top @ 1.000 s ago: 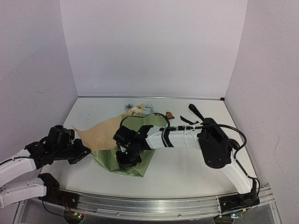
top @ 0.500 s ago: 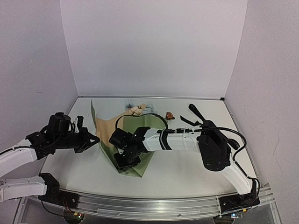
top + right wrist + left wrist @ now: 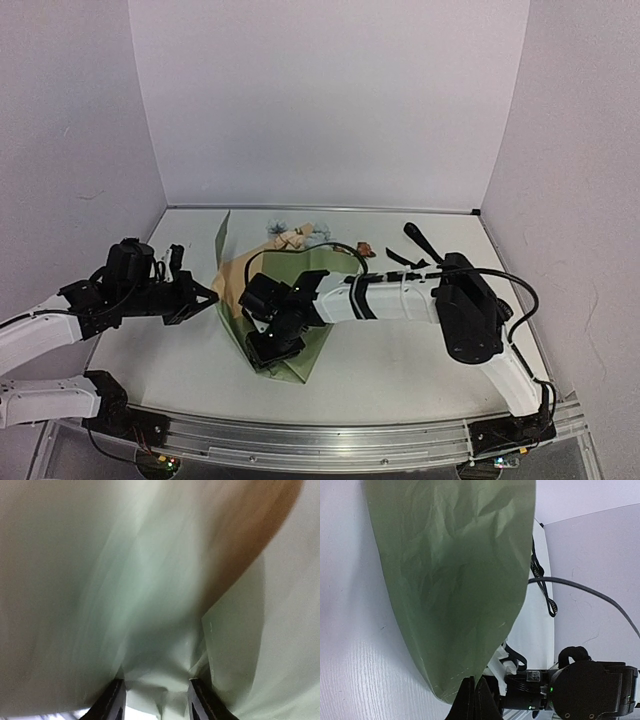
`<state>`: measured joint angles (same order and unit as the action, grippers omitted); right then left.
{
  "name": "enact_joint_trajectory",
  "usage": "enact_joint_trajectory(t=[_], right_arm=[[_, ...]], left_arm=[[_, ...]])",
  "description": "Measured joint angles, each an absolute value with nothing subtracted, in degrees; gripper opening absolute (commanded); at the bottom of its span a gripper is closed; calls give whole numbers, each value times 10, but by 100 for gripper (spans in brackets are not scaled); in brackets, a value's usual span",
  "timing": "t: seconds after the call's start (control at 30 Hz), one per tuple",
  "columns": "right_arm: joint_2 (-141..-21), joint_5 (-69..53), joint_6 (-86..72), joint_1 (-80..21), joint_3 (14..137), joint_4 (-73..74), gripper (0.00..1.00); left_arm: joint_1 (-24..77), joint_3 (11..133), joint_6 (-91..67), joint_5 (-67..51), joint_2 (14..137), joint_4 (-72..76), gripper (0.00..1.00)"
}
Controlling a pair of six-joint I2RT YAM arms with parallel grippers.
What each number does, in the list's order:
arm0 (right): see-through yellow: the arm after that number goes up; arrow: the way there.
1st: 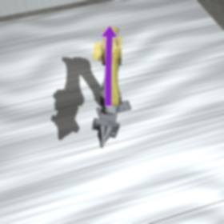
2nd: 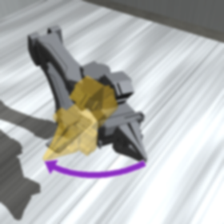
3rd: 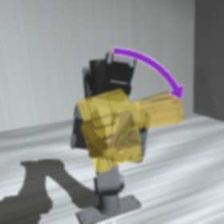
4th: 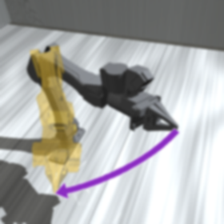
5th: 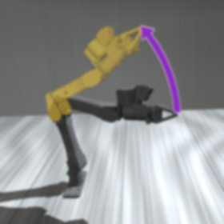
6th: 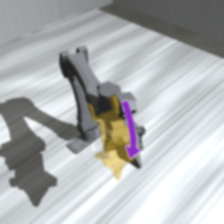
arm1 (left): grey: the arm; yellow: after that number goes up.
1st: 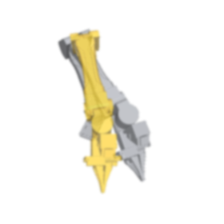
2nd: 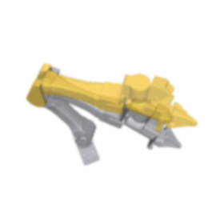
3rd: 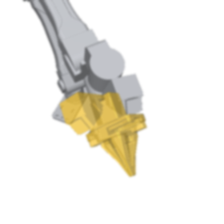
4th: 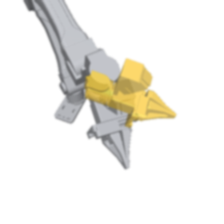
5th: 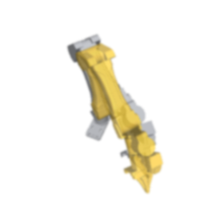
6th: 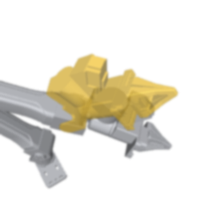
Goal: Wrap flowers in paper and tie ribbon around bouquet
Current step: Press the fold line on the 2/3-folded wrapping paper, then fold the 2/3-folded wrapping paper at the center of the board.
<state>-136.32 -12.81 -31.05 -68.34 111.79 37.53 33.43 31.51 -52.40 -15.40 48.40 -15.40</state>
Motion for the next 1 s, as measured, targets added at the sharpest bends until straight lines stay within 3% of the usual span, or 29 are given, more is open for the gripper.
enact_joint_trajectory(t=[0.17,0.43,0.6,0.77,1.0], right_arm=[[-1307,-191,-292,-684,1067,348,54],[-1207,-218,-291,-678,997,306,52],[-1129,-190,-314,-647,884,287,52],[-1073,-139,-357,-597,772,262,45],[-1036,-79,-416,-569,671,230,54]], left_arm=[[334,315,-506,-157,483,-145,0],[335,315,-472,-192,515,-119,0],[352,321,-451,-213,549,-101,0],[406,365,-432,-213,630,-88,0],[458,440,-405,-212,762,-77,0]])
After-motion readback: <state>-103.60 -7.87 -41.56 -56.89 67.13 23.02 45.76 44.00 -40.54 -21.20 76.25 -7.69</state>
